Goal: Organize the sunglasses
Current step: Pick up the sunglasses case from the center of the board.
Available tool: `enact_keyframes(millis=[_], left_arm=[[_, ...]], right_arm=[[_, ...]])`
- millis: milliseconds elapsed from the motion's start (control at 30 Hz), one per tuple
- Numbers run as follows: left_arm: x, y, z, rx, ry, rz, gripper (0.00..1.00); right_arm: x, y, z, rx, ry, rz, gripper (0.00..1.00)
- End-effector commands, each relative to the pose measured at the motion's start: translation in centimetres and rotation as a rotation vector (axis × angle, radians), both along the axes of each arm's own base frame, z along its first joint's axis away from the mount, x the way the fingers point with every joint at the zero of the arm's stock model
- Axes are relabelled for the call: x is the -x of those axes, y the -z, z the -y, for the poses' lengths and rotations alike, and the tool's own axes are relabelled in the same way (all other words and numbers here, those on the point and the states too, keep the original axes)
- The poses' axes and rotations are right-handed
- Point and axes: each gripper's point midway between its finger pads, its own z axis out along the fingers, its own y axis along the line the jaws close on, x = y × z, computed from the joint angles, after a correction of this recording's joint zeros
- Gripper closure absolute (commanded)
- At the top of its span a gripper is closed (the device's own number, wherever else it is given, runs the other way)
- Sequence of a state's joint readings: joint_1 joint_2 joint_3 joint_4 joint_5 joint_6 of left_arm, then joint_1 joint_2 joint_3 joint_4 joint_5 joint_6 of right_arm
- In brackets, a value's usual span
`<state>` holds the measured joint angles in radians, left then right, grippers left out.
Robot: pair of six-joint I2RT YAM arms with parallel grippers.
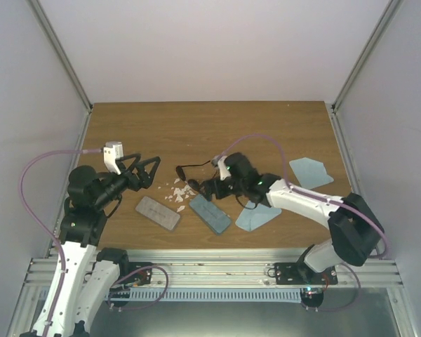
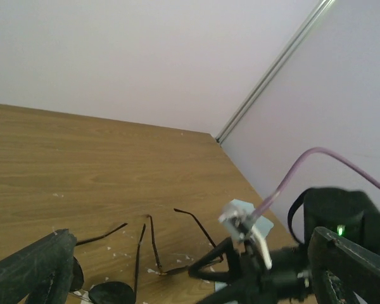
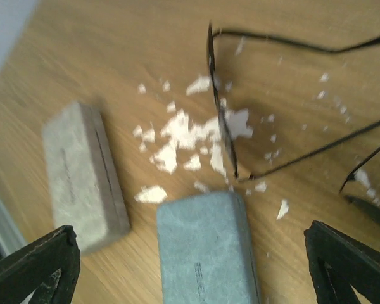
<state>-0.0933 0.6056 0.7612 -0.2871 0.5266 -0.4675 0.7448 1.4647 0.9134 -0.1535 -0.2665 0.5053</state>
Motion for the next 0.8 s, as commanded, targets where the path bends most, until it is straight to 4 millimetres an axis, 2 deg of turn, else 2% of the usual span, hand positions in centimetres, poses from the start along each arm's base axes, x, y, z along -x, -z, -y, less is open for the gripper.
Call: enact_keyframes(millis=[0, 133, 400, 600, 667, 767], left_arm=[[-0.3, 0.9, 0.0, 0.052, -0.003, -0.043, 0.01], [-0.6, 2.4, 0.6, 0.092, 0.031, -0.097, 0.01], [-1.1, 4.7, 1.2, 0.127, 0.060, -0.181, 0.01], [-1.4, 5.8, 1.1, 0.127, 0.053, -0.223, 0.01], [-1.4, 6.0, 1.2, 0.126, 0.054, -0.231, 0.01], [-1.4, 6.3, 1.2, 0.126, 0.056, -0.243, 0.01]], right_arm=[[1.3, 3.3, 0.8, 0.269, 0.006, 0.094, 0.02], [4.7, 6.8, 1.9, 0.415, -0.042, 0.050, 0.00], [9.0, 10.4, 2.4, 0.570, -0.173, -0.002, 0.00], [9.7, 12.8, 3.4, 0.671, -0.175, -0.031, 0.02], [9.7, 13.0, 3.6, 0.683, -0.167, -0.029, 0.07], [9.3, 13.1, 4.0, 0.695, -0.133, -0.024, 0.20]])
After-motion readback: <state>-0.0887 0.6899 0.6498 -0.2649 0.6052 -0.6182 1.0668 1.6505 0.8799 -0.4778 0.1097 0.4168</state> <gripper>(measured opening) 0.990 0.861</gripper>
